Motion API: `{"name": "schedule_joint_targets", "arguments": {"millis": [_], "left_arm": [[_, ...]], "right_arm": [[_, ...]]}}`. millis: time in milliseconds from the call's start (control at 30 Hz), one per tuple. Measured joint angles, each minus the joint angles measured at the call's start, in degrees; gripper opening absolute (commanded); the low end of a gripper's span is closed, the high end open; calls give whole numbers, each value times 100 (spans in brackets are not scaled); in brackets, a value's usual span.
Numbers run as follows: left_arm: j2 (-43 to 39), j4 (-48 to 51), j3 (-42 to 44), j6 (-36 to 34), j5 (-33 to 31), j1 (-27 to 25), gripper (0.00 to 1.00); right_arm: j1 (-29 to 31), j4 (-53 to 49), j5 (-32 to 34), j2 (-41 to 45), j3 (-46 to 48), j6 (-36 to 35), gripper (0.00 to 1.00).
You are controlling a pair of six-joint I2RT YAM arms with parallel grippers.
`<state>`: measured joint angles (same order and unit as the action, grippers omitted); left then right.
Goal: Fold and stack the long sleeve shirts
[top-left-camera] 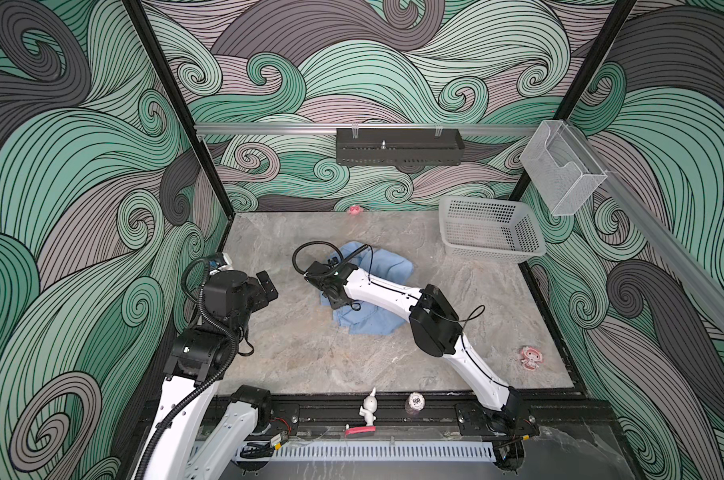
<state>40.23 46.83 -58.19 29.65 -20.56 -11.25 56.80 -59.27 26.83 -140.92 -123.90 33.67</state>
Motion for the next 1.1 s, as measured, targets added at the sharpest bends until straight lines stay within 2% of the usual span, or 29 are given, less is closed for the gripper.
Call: {"name": "schedule_joint_targets", "arguments": {"millis": [100,167,200,300,433,567,667,833,1000,1100], "left_arm": [[-2,-2,31,0,0,0,98],[0,-7,66,0,2,0,98],[0,-4,79,0,4,0,99],[7,-9,111,-2,9,0,99],[44,-39,138,-4,83,0,99],[210,-251,243,-11,476,0,99],[452,-542,487,-13,1040,0,99],[1189,-1357,1139,267,2291,-2,98],[2243,-1985,1388,573,3206,-90,96],[2940,-2476,1434,719,3556,-291,93]], "right_arm": [[-59,-118,177,-24,0,70,42],[-107,-140,243,-20,13,101,21],[-122,-138,260,-7,42,96,13],[-153,-173,275,181,304,87,0],[-170,-179,92,1001,844,-37,0],[-251,98,-435,2612,1679,-177,0],[-531,483,-1025,3954,2428,-245,0],[-1744,1392,-2275,5604,4076,-313,0],[-3200,2092,-3414,6266,5709,-328,0],[-3770,2369,-3995,6461,6260,-323,0]]}}
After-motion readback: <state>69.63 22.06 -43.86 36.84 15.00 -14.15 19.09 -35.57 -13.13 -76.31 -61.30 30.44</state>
